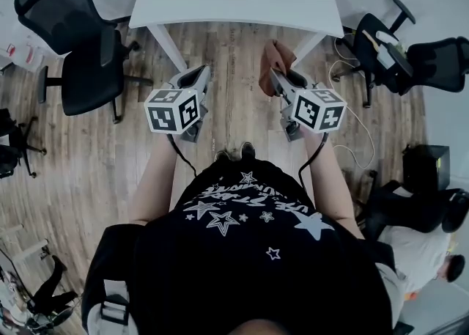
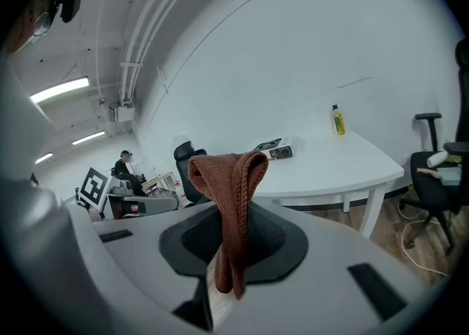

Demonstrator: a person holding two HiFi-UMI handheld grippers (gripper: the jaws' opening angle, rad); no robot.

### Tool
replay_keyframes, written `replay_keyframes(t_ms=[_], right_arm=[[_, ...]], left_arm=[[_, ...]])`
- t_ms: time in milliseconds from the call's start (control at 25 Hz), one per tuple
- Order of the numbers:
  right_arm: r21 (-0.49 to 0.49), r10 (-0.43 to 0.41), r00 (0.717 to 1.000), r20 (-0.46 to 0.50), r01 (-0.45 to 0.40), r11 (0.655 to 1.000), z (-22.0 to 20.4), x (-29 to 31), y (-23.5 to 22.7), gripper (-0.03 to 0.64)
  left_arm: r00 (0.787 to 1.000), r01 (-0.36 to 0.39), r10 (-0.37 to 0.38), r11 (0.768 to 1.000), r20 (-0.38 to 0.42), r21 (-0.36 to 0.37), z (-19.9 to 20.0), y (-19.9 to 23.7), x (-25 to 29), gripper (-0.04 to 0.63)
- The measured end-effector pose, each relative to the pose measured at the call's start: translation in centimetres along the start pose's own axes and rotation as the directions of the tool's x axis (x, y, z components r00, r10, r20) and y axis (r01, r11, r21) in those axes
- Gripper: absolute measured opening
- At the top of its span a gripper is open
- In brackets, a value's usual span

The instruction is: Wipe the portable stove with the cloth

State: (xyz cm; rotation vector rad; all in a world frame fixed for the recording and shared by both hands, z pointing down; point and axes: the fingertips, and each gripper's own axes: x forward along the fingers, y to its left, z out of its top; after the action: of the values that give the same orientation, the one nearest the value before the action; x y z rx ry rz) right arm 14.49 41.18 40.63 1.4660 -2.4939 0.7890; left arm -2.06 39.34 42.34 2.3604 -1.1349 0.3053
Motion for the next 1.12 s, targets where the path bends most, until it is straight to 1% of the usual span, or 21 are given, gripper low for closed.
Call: replay_keyframes(t_ms=[200,480,640,880,1000,1120], right_arm=[[-0.016,-0.016,1.000,0.000,0.016,1.000,-0.4,0.4,1.1,0.066],[0.021,-0.046,0.999,0.011,0.046,0.999,-1.3,0.7,1.2,0.067],[0.039,-0.057,0.998,-0.007,0.058,0.998,-1.6,1.4,0.5,0.067],[0.044,-0.047,0.999,-0.013,0.047,0.998,-0.4,5.0,-2.0,0.067],[0.054,-0.025,1.000,-0.006,0.026,0.998,1.0,8.1,-3.3,0.067],[0.057,0.000,1.000,-0.009,0.001,0.998,3.1,11.6,-5.0,0.067]], left_arm=[[1.000,0.006,-0.006,1.000,-0.014,0.003,-0.9,0.8,-0.6,0.008],[1.000,0.012,-0.012,1.000,-0.017,0.003,-1.9,2.3,-1.4,0.008],[1.000,0.004,-0.004,1.000,-0.025,-0.010,-1.8,3.5,-1.3,0.008],[0.999,-0.037,0.037,0.999,-0.022,-0.016,-0.4,6.2,0.7,0.008],[0.998,-0.061,0.061,0.998,-0.017,-0.016,0.9,8.2,2.0,0.008],[0.995,-0.096,0.095,0.995,-0.012,-0.031,2.6,10.5,4.2,0.008]])
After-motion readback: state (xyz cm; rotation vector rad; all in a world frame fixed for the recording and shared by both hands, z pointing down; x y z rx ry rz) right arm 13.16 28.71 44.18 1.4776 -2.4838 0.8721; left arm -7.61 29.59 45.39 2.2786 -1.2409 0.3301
